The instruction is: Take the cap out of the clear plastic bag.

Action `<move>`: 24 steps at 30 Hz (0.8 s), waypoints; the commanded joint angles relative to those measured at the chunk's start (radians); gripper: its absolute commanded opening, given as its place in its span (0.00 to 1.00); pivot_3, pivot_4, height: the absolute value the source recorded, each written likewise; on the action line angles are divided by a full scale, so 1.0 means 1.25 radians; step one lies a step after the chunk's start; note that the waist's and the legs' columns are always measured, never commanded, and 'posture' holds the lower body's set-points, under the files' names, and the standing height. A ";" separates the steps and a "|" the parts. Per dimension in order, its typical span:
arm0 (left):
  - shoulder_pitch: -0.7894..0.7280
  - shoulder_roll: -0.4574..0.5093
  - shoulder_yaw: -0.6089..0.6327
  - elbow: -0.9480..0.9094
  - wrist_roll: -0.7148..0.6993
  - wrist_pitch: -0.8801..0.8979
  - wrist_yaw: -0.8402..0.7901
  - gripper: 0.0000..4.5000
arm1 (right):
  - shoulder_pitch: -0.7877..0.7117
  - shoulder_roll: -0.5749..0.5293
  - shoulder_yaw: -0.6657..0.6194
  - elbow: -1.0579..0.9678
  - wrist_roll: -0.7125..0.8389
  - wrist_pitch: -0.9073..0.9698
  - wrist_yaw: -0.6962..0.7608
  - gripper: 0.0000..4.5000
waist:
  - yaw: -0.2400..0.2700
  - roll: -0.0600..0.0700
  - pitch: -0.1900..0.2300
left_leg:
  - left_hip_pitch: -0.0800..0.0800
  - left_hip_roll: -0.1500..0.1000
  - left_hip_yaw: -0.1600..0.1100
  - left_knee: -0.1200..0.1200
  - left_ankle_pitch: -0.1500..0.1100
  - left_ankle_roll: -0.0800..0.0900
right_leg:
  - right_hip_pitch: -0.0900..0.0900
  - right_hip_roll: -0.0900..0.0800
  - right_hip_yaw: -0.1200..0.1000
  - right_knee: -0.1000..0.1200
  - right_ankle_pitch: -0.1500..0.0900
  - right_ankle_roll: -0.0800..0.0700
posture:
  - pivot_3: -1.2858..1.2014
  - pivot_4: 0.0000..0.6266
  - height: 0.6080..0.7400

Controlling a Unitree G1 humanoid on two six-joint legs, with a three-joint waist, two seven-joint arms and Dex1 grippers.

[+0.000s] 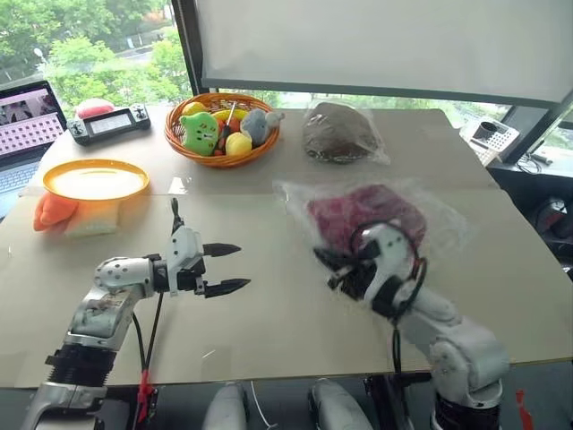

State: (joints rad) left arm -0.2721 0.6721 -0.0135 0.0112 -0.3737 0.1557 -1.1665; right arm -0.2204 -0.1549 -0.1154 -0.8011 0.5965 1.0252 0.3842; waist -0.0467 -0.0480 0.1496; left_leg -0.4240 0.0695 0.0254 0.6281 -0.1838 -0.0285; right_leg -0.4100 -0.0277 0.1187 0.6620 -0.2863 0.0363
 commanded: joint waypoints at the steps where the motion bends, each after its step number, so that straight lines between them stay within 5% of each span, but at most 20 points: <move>1: -0.011 -0.003 0.000 -0.011 0.003 -0.011 0.000 0.86 | 0.001 -0.021 -0.035 -0.064 0.108 -0.018 0.029 0.00 | 0.001 0.000 0.000 | 0.000 0.000 0.000 0.000 0.000 0.000 | 0.000 0.000 0.000 -0.001 0.000 0.000 | 0.52 0.24 1.00; 15: -0.023 -0.007 0.001 0.003 0.012 -0.015 -0.007 0.86 | 0.174 -0.275 0.009 -0.003 0.046 -0.142 0.144 0.00 | 0.002 0.000 0.000 | 0.001 -0.001 0.000 0.002 0.000 0.000 | 0.002 -0.001 0.000 -0.001 -0.002 0.004 | 0.52 0.24 1.00; 24: -0.029 -0.009 0.001 0.010 0.013 -0.016 -0.002 0.86 | 0.191 -0.316 0.004 0.006 0.071 -0.167 0.174 0.64 | 0.001 0.000 0.000 | 0.001 -0.001 0.000 0.003 0.000 0.000 | 0.002 0.000 0.001 -0.001 -0.002 0.004 | 0.52 0.24 1.00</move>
State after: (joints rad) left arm -0.2956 0.6625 -0.0201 0.0350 -0.3555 0.1510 -1.1693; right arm 0.0198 -0.5423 -0.0925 -0.7732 0.6598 0.8452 0.5928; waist -0.0448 -0.0482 0.1499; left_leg -0.4233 0.0686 0.0253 0.6315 -0.1839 -0.0289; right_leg -0.4071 -0.0282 0.1193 0.6612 -0.2891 0.0415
